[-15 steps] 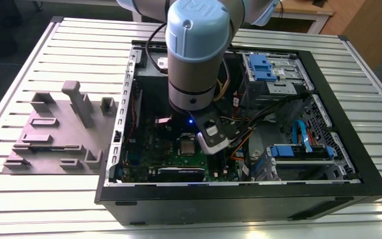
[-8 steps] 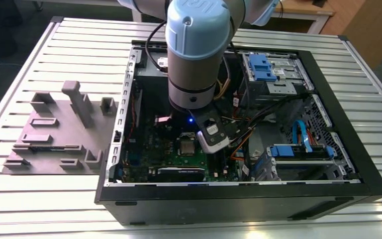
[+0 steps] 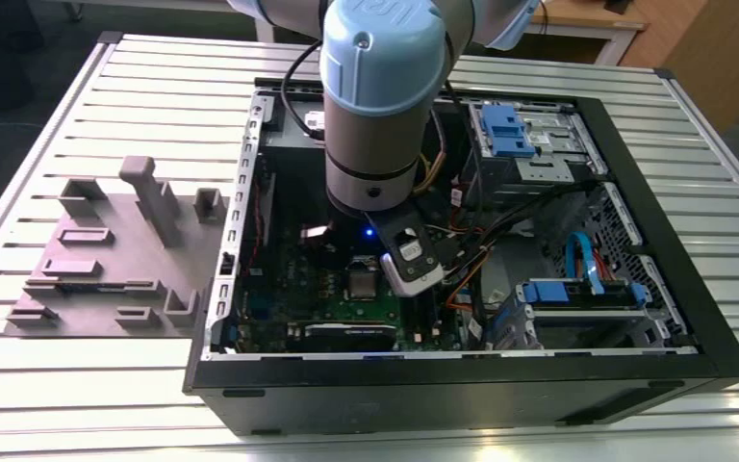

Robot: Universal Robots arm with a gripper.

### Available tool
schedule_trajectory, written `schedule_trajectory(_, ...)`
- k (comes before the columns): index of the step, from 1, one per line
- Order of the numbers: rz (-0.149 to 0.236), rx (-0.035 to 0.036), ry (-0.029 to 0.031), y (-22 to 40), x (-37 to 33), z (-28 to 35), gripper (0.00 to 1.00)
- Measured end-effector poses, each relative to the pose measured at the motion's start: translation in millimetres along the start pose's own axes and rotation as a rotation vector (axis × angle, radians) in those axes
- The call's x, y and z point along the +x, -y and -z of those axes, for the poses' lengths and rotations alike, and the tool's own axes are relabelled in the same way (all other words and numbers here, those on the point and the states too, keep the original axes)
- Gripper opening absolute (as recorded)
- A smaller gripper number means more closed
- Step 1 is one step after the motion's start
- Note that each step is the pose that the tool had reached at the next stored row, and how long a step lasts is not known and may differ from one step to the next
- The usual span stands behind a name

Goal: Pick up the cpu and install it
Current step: 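Place the cpu into insertion slot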

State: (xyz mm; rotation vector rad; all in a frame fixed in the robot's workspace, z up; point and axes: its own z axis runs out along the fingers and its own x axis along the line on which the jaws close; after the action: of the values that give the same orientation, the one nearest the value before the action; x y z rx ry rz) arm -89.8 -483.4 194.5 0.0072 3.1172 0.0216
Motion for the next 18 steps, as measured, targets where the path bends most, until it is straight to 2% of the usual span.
schedule_trajectory(1,0.000,0.0001,0.0000,0.0,0.0,0.0,0.51)
schedule_trajectory(2,0.000,0.0001,0.0000,0.0,0.0,0.0,0.45)
schedule_trajectory(13,0.000,0.0002,0.0000,1.7,-0.1,-0.3,0.45)
schedule_trajectory(18,0.000,0.0059,0.0000,2.0,-0.9,-1.7,0.45)
